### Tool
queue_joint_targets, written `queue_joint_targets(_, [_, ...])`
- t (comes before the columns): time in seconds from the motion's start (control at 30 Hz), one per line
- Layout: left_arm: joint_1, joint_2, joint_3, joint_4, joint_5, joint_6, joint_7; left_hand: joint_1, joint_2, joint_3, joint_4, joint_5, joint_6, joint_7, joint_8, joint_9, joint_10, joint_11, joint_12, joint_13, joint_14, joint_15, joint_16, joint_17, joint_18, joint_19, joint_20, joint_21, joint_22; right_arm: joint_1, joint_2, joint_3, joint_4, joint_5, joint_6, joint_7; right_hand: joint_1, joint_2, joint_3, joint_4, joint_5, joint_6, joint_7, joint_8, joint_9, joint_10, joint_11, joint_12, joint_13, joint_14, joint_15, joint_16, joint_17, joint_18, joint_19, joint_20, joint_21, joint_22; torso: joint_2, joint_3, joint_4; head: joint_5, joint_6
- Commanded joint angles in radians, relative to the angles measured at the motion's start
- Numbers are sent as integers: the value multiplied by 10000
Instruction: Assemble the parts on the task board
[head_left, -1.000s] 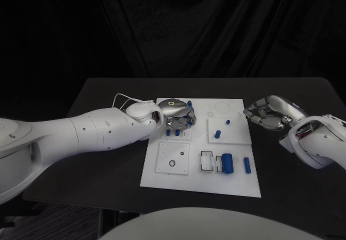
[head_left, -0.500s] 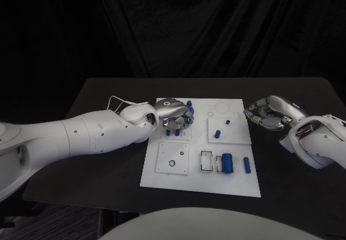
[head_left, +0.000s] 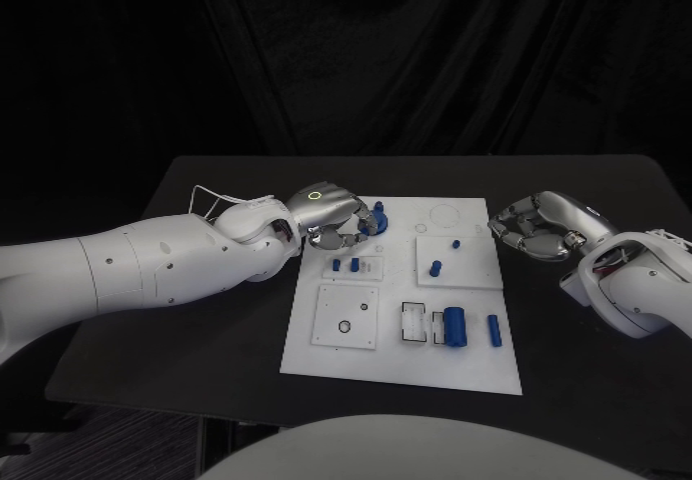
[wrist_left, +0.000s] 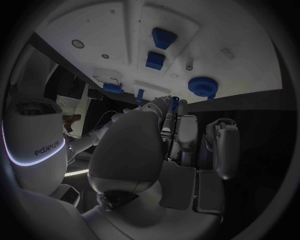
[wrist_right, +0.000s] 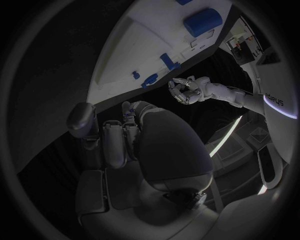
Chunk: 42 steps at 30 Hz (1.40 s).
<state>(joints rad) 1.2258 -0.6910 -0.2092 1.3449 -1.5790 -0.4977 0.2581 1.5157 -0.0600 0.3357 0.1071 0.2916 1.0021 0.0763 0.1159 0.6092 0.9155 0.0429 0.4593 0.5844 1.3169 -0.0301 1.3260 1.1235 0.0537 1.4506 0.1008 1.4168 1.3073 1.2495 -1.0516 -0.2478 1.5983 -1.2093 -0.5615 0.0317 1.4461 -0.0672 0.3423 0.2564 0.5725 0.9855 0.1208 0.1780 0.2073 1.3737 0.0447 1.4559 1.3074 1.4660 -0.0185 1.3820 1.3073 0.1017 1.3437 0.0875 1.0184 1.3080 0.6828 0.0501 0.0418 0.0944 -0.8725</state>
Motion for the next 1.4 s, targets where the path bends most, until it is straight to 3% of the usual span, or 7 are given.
queue_joint_targets(0.03, [34,-86,-4,105,1,122,-26,-77,-56,-20,-18,-99,36,16,-55,-14,301,-222,-110,-54,-107,18,-100,-75,-100,-108,-5,-82,2057,-21,-9,6,9,-53,78,-175,43,-73,20,-45,40,-23,3,35,3,-8,-19,-12,788,-4,-49,-21,313,57,30,-26,-51,1213,-1,6,2,29,-1])
queue_joint_targets(0.2, [7,-181,-15,17,1,425,-128,-116,-71,-29,-2,-167,41,16,-76,-32,302,-208,-203,-125,-141,38,-130,-123,-97,-125,-1,-101,2052,-21,-5,6,11,-53,95,-169,42,-77,20,-46,37,-27,6,33,2,-24,-16,-21,774,-6,-48,-24,309,56,32,-27,-48,1214,4,14,42,-5,-1])
queue_joint_targets(0.4, [-42,-168,-17,-161,2,596,-219,-132,-77,-30,4,-194,34,25,-94,-44,296,-194,-260,-168,-151,49,-139,-140,-93,-140,1,-120,2047,-22,-14,6,12,-53,99,-167,42,-77,20,-46,37,-27,6,33,2,-24,-16,-21,774,-6,-48,-24,309,56,32,-27,-48,1214,32,-10,62,-31,-1])
queue_joint_targets(0.6, [-89,-118,-18,-316,2,734,-302,-168,-98,-33,17,-229,-14,40,-149,-79,255,-158,-383,-254,-202,82,-184,-221,-82,-177,6,-166,2032,-22,-17,6,9,-53,110,-170,42,-77,20,-46,37,-27,6,33,2,-24,-16,-21,774,-6,-48,-24,309,56,32,-27,-48,1214,31,-27,27,-3,-1])
queue_joint_targets(0.83, [-168,-38,-18,-472,2,981,-378,-190,-108,-33,25,-241,-47,50,-186,-103,228,-137,-455,-303,-238,106,-212,-267,-74,-208,10,-202,2021,-23,-7,5,-1,-53,116,-168,42,-77,20,-46,37,-27,6,33,2,-24,-16,-21,774,-6,-48,-24,309,56,32,-27,-48,1214,6,-14,-24,48,-1])
queue_joint_targets(1.4, [-286,12,-18,-513,2,1070,-393,-192,-124,0,8,-243,-263,23,-366,-210,229,-125,-563,-382,-304,121,-260,-366,-67,-236,19,-238,2013,-25,0,5,-18,-53,136,-176,42,-77,20,-46,37,-27,6,33,2,-24,-16,-21,774,-6,-48,-24,309,56,32,-27,-48,1214,7,-8,-6,23,-1])
